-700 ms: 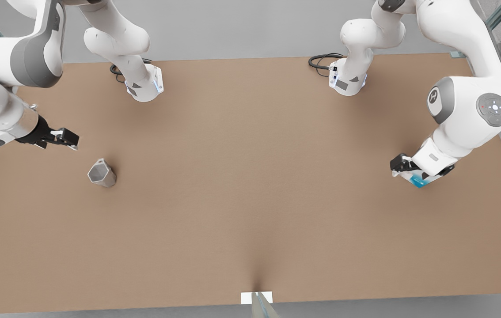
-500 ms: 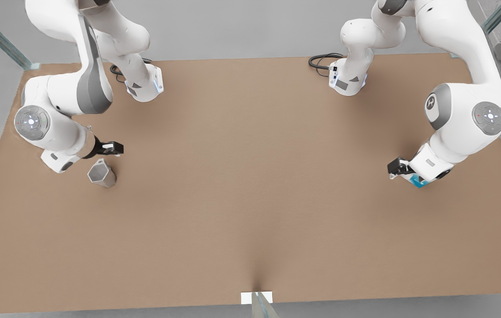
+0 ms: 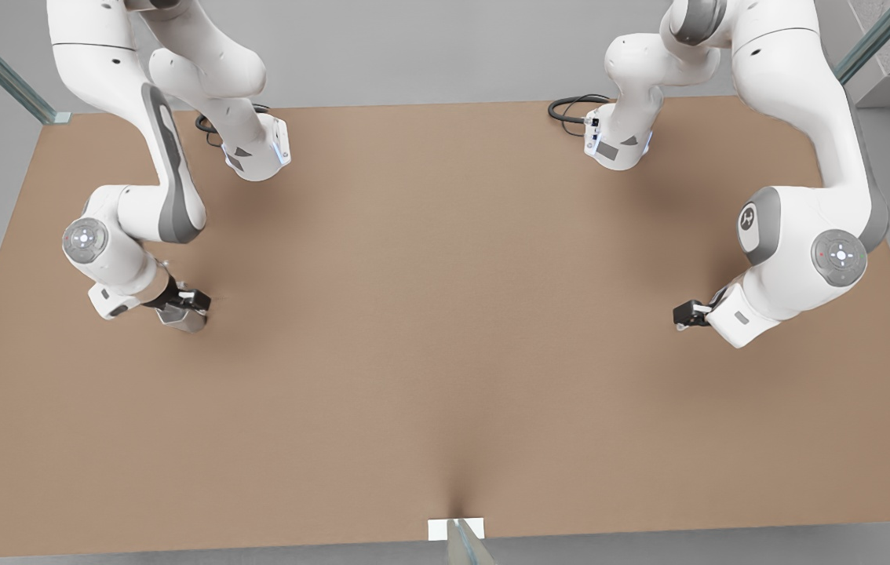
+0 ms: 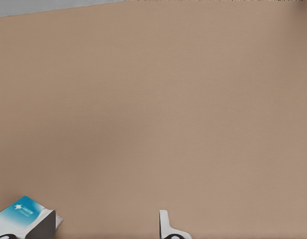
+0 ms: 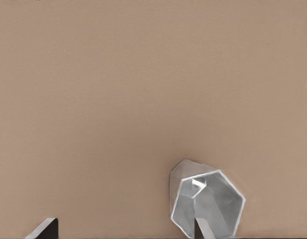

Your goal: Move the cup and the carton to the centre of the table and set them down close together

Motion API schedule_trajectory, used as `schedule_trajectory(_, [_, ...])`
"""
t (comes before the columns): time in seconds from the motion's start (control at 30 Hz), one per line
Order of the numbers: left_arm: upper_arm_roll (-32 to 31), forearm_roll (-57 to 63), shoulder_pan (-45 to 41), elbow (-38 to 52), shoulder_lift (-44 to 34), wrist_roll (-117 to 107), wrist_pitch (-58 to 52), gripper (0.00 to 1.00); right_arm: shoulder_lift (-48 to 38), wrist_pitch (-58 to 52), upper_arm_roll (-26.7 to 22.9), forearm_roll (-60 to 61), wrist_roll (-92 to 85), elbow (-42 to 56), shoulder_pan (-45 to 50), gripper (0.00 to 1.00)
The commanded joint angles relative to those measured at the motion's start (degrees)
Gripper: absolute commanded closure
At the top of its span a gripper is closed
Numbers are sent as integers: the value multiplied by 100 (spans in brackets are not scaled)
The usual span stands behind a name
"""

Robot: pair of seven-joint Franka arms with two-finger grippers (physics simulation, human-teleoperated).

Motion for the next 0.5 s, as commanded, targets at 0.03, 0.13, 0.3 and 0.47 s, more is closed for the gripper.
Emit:
schedule_trajectory(0.03, [3,3,2,0,-11,1,0,0,-22,4,0,0,-11,-143,139,0])
schedule_trajectory(0.13, [3,3,11,0,-2,-16,0,0,-22,267,9,0,-11,-451,147,0])
schedule_trajectory(0.3, [3,3,11,0,-2,1,0,0,75,654,0,-35,-240,-653,16,0])
schedule_trajectory(0.47, [3,-6,11,0,7,-8,0,0,215,936,0,-44,-723,-618,-160,0])
